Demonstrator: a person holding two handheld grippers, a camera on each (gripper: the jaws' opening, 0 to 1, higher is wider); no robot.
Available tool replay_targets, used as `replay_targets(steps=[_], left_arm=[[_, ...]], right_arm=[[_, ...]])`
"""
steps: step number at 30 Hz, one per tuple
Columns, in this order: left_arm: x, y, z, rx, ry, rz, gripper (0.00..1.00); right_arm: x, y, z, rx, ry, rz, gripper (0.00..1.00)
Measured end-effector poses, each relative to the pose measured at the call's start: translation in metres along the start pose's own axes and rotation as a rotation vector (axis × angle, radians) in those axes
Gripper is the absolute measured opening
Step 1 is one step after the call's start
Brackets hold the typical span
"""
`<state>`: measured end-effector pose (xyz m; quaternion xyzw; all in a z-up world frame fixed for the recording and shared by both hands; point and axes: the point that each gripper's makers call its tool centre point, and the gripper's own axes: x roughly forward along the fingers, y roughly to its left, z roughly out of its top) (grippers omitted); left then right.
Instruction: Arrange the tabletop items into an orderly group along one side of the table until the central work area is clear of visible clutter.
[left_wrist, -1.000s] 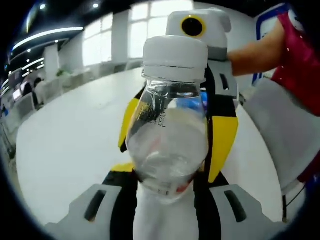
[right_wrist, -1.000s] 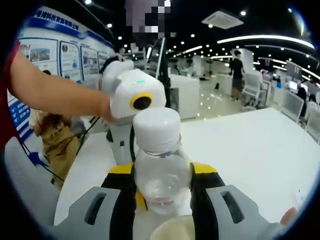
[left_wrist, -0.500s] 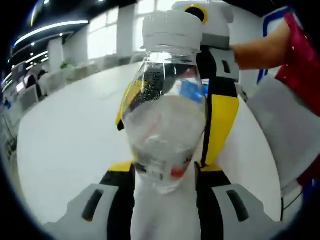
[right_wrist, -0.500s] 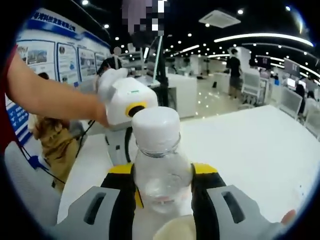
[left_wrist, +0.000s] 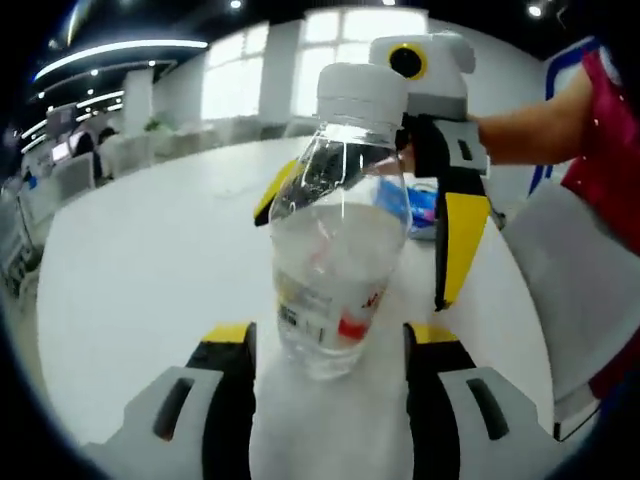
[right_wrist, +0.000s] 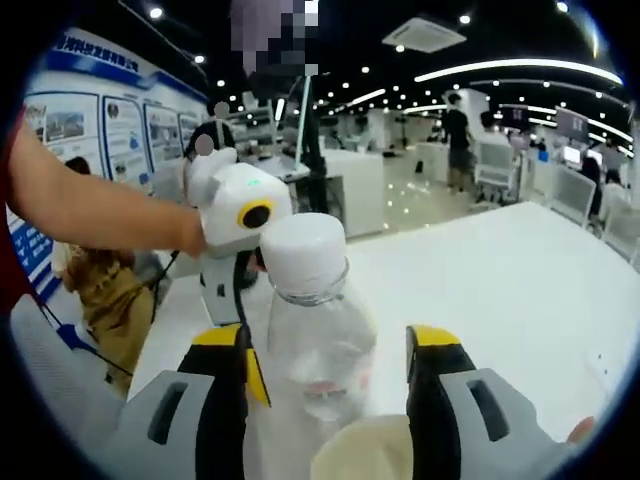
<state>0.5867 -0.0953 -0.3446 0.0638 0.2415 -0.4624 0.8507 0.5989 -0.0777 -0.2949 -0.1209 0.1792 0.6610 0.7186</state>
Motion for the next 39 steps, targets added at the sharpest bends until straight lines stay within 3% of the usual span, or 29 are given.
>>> replay_targets(steps=[4,13,18,26,39], left_arm=[[-0.007,-0.002,0.001,-0.013,-0.016,0.017,0.62],[-0.024,-0.014,0.016,-0.078,-0.111,0.059,0.82],[-0.034,-0.034,0.026,-0.083,-0.154,0.070,0.91],[-0.041,-0.065,0.038,-0.094,-0.220,0.067,0.95],[-0.049,-0.107,0.043,-0.119,-0.244,0.064,0.96]], right_arm=[[-0.010,-0.003,0.005,0.010,-0.032,-0.024,0.76],[-0.032,0.004,0.001,0.027,-0.036,-0.003,0.90],[-0.050,0.012,0.001,0.029,-0.055,0.012,0.99],[-0.081,0.030,-0.005,0.021,-0.052,0.041,0.99],[-0.130,0.062,-0.012,0.022,-0.100,0.015,0.99]])
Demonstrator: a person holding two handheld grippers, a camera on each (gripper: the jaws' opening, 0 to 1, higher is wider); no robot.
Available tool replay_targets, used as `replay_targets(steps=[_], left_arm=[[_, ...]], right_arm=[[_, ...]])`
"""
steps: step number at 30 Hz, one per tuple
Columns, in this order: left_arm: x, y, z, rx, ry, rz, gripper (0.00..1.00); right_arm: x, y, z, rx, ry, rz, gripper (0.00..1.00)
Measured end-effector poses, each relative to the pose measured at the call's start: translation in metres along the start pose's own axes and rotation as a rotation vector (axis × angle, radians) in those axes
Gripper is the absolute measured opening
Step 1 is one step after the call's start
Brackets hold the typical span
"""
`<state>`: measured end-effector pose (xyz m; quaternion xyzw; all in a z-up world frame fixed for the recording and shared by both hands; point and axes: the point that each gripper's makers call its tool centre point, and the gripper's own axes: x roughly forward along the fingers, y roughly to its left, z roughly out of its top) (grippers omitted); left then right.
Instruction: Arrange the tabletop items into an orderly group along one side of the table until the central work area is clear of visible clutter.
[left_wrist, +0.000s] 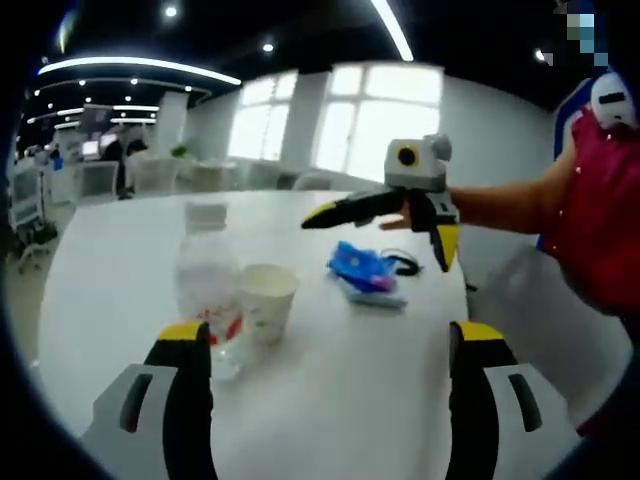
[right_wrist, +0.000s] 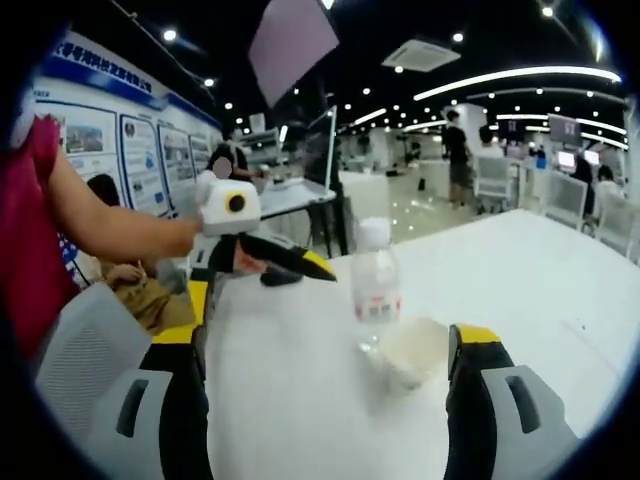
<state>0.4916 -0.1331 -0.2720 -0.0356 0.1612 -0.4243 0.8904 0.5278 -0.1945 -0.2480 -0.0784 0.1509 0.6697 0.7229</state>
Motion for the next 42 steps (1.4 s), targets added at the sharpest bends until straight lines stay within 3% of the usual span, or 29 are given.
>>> replay_targets(steps=[11,20,29,42], left_arm=[[-0.014,-0.042,0.002,-0.047,-0.048,0.056,0.94],[-0.002,-0.077,0.000,-0.055,-0.031,0.064,0.93],[0.007,-0.103,0.024,-0.040,-0.039,0.088,0.91],[0.049,-0.150,0.046,-0.025,-0.038,0.084,0.89]], right_arm=[[-0.072,0.018,-0.020,0.020,-0.036,-0.072,0.99],[-0.122,0.022,-0.041,0.054,-0.036,-0.133,0.99],[-0.172,0.022,-0.057,0.076,-0.030,-0.174,0.99],[-0.237,0.003,-0.069,0.092,-0.049,-0.243,0.99]])
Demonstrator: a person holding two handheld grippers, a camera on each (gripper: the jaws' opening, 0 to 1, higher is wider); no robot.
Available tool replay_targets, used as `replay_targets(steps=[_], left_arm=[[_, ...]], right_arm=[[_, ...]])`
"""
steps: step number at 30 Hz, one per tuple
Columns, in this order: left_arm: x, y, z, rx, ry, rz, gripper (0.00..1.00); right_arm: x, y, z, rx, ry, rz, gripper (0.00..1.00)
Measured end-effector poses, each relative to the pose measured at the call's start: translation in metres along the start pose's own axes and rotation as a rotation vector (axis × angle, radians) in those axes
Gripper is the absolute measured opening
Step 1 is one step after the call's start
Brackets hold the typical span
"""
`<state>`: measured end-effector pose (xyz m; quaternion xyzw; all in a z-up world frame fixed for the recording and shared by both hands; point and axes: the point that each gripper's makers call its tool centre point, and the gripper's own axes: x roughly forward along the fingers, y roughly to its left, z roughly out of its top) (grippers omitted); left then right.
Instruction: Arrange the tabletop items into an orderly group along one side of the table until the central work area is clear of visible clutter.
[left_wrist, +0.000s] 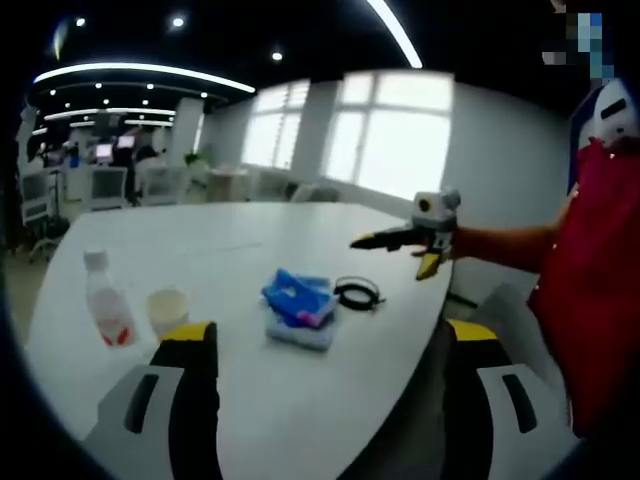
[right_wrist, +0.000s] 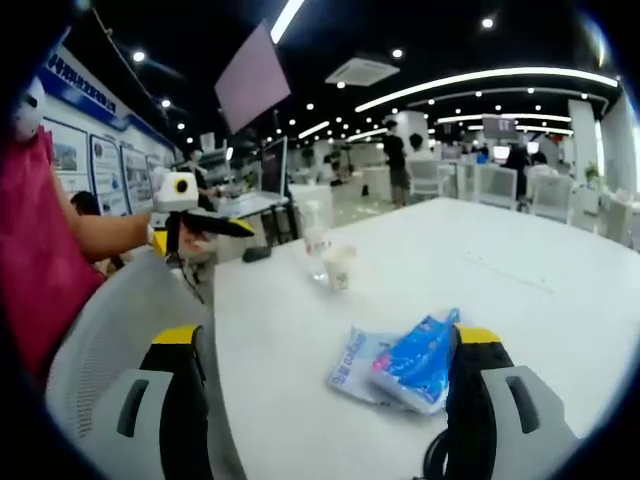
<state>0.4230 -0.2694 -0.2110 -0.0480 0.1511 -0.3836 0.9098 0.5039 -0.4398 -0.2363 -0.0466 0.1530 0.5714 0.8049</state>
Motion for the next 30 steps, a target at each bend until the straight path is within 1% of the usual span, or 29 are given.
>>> replay_targets(steps=[3,7,9,10,12,13,15,16,18,19,22,24,27,29,30], left_arm=[[0.012,-0.006,0.002,-0.008,-0.006,0.008,0.89],[0.027,-0.011,-0.002,-0.028,0.007,0.025,0.89],[0.036,-0.012,-0.003,-0.042,0.009,0.044,0.88],[0.040,-0.010,-0.004,-0.054,0.004,0.068,0.88],[0.047,-0.010,-0.005,-0.071,0.004,0.085,0.88],[0.049,-0.005,-0.008,-0.087,0.002,0.107,0.87],[0.055,-0.003,-0.012,-0.101,0.014,0.135,0.86],[0.057,-0.001,-0.015,-0.115,0.027,0.146,0.85],[0.063,0.001,-0.016,-0.136,0.020,0.163,0.84],[0.067,0.003,-0.019,-0.147,0.031,0.176,0.84],[0.075,0.006,-0.020,-0.159,0.043,0.203,0.83],[0.082,0.009,-0.024,-0.179,0.065,0.221,0.83],[0.092,0.012,-0.027,-0.187,0.080,0.246,0.81],[0.099,0.016,-0.033,-0.181,0.113,0.279,0.81],[0.103,0.017,-0.035,-0.190,0.120,0.283,0.81]], right_arm=[[-0.011,-0.010,-0.002,0.002,-0.004,-0.017,0.99],[-0.020,-0.023,-0.003,0.009,-0.012,-0.038,0.99],[-0.024,-0.028,-0.003,0.009,-0.017,-0.043,0.98],[-0.026,-0.030,-0.003,0.009,-0.018,-0.047,0.98],[-0.029,-0.038,-0.004,0.014,-0.020,-0.054,0.97],[-0.029,-0.039,-0.004,0.015,-0.020,-0.055,0.97],[-0.031,-0.045,-0.007,0.023,-0.013,-0.065,0.97],[-0.031,-0.048,-0.009,0.023,-0.011,-0.068,0.97],[-0.032,-0.055,-0.011,0.033,-0.008,-0.076,0.97],[-0.031,-0.057,-0.012,0.036,-0.007,-0.079,0.97],[-0.029,-0.064,-0.013,0.044,-0.007,-0.085,0.96],[-0.026,-0.069,-0.014,0.052,-0.006,-0.092,0.96],[-0.020,-0.078,-0.014,0.070,-0.006,-0.103,0.95],[-0.018,-0.083,-0.014,0.080,-0.005,-0.110,0.94],[-0.016,-0.086,-0.015,0.091,-0.001,-0.116,0.94]])
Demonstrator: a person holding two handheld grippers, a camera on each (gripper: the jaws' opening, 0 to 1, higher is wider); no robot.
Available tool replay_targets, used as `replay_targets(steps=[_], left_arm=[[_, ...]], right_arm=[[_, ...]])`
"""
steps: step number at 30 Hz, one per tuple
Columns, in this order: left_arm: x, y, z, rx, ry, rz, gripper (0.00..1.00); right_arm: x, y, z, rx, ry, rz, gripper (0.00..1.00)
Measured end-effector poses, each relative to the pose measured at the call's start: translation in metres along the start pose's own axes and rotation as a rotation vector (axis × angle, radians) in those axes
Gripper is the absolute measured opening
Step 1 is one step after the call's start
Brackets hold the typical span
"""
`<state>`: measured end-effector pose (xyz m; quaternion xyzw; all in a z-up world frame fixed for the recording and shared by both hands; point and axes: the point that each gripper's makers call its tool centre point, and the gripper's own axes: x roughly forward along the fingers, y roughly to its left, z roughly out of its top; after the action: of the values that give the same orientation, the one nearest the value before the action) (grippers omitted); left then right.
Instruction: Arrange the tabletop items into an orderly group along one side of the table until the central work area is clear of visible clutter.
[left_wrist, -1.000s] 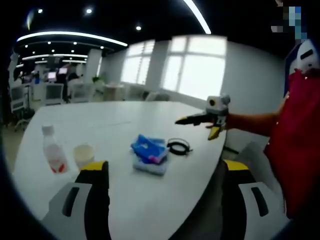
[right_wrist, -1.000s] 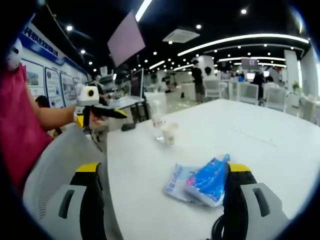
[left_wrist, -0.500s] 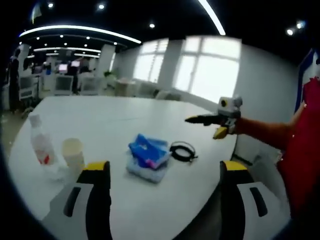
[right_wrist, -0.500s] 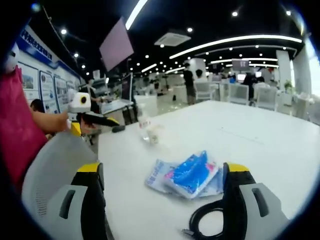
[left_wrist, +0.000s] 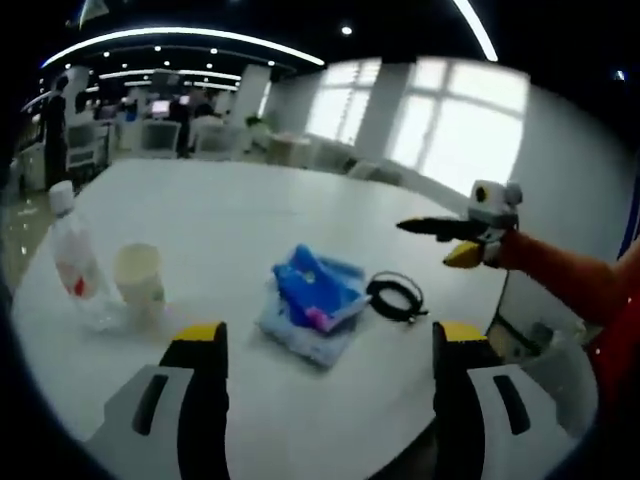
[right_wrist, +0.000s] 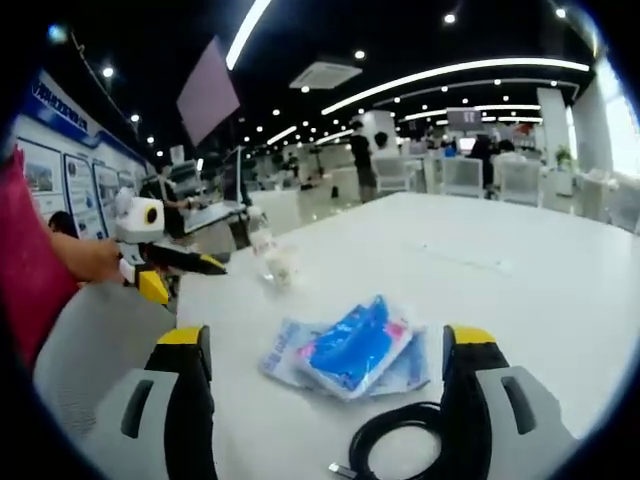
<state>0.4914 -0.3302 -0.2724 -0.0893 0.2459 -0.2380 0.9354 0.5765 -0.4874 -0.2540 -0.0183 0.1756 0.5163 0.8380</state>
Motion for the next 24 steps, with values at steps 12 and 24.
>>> replay_targets(steps=[12,24], left_arm=[[0.045,0.020,-0.015,-0.131,0.072,0.087,0.67],[0.072,0.035,-0.046,-0.215,0.157,0.144,0.51]], right_arm=[[0.015,-0.034,-0.011,0.089,0.044,-0.046,0.84],[0.039,-0.063,-0.027,0.145,0.116,-0.085,0.51]])
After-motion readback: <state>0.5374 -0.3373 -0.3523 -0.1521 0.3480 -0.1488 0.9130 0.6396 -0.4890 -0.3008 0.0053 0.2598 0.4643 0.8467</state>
